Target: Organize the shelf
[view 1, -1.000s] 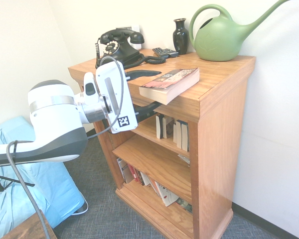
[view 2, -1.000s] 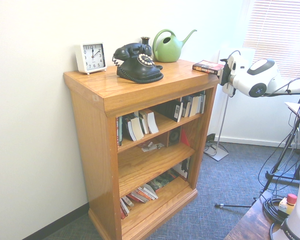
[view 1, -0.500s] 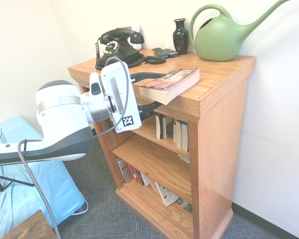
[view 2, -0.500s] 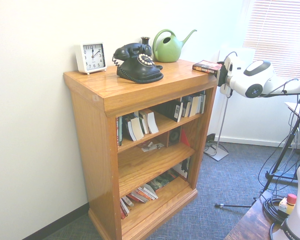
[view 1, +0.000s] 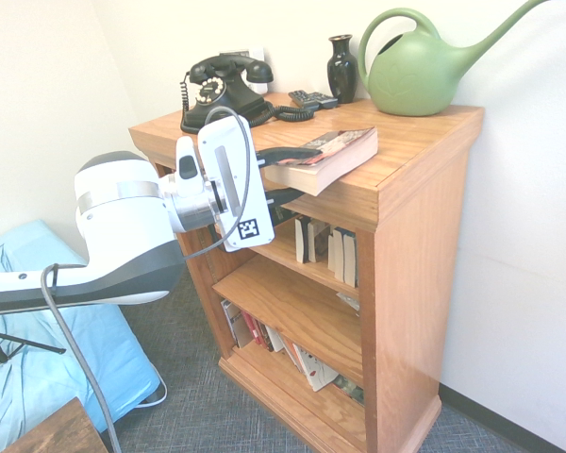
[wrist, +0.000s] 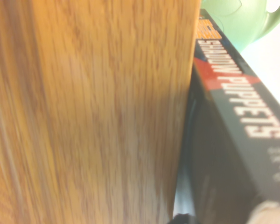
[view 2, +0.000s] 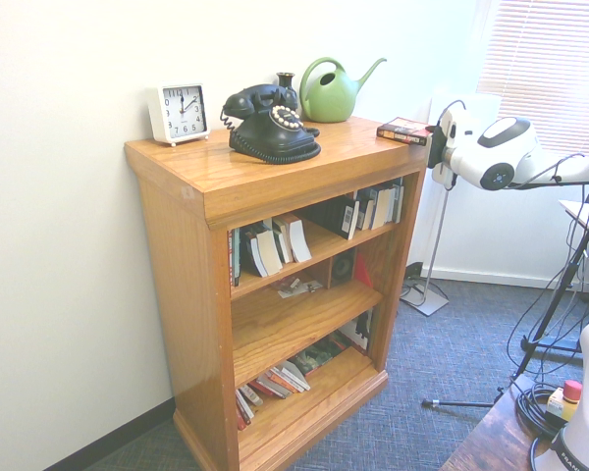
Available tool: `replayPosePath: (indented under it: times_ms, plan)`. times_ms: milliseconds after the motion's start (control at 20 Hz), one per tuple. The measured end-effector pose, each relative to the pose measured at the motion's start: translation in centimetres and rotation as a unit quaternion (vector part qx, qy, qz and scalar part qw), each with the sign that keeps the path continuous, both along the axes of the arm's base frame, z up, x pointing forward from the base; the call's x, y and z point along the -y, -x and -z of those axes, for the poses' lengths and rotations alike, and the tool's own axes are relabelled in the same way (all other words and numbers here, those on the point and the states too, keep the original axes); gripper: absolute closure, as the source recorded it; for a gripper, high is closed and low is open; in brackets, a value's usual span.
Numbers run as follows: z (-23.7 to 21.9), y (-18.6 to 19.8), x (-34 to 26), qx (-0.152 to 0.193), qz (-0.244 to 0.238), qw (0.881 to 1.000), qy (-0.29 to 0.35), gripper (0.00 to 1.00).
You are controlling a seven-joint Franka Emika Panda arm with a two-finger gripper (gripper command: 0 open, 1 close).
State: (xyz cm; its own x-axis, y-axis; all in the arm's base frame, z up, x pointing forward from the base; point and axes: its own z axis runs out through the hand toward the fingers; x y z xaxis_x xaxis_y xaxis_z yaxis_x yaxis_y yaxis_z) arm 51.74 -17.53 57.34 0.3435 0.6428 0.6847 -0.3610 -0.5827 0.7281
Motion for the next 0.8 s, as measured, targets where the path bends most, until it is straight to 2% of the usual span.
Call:
replayPosePath:
  times_ms: [450, 650, 800]
  plan:
    - [-0.3, -0.2, 0.7, 0.014, 0.016, 1.0, -0.005, 1.0]
    - [-2.0, 0.6, 1.1, 0.036, 0.037, 0.997, -0.051, 1.0]
    - [-3.6, 2.4, 0.7, 0.055, 0.064, 0.991, -0.105, 1.0]
